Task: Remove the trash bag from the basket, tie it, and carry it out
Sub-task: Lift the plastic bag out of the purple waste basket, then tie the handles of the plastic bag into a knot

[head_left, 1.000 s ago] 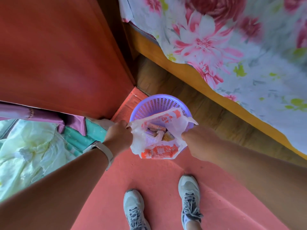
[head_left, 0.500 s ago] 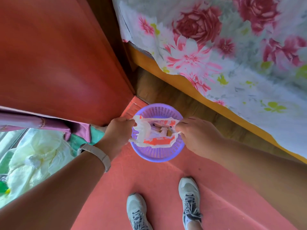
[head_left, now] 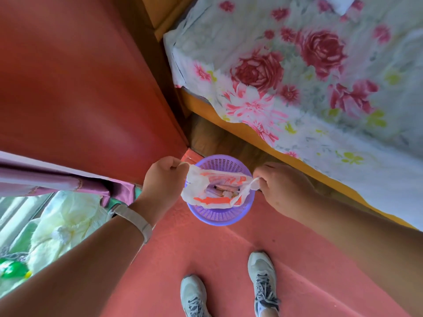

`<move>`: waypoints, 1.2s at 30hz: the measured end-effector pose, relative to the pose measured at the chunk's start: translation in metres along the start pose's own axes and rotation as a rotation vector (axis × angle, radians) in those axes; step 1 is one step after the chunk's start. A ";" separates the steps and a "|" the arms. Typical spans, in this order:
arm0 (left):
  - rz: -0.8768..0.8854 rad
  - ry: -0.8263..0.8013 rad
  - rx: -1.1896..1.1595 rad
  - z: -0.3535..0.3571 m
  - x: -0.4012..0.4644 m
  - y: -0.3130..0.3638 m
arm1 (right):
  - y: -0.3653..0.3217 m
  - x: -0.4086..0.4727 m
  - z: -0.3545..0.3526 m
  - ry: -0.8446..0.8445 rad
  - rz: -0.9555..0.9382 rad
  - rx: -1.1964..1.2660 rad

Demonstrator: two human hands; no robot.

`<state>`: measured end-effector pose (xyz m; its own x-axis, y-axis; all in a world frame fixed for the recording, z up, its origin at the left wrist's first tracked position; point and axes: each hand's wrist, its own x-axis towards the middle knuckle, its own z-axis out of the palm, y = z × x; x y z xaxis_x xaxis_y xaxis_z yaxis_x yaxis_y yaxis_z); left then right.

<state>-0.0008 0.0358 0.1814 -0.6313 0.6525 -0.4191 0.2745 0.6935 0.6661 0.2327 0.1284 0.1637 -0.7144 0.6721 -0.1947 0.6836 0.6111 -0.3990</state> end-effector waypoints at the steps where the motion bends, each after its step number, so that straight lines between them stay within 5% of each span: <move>1: 0.043 0.005 0.025 -0.009 -0.006 0.009 | -0.005 -0.002 -0.012 0.015 0.005 0.002; 10: 0.296 0.041 0.029 -0.101 -0.075 0.102 | -0.069 -0.034 -0.145 0.182 -0.087 -0.024; 22: 0.397 0.033 -0.285 -0.222 -0.162 0.233 | -0.172 -0.082 -0.324 0.426 -0.090 0.157; 36: 0.534 -0.245 -0.574 -0.339 -0.251 0.340 | -0.274 -0.137 -0.495 0.481 -0.066 0.381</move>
<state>0.0047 0.0047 0.7226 -0.3260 0.9447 -0.0348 0.0377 0.0497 0.9981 0.2167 0.0759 0.7437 -0.5458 0.8053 0.2317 0.4755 0.5253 -0.7057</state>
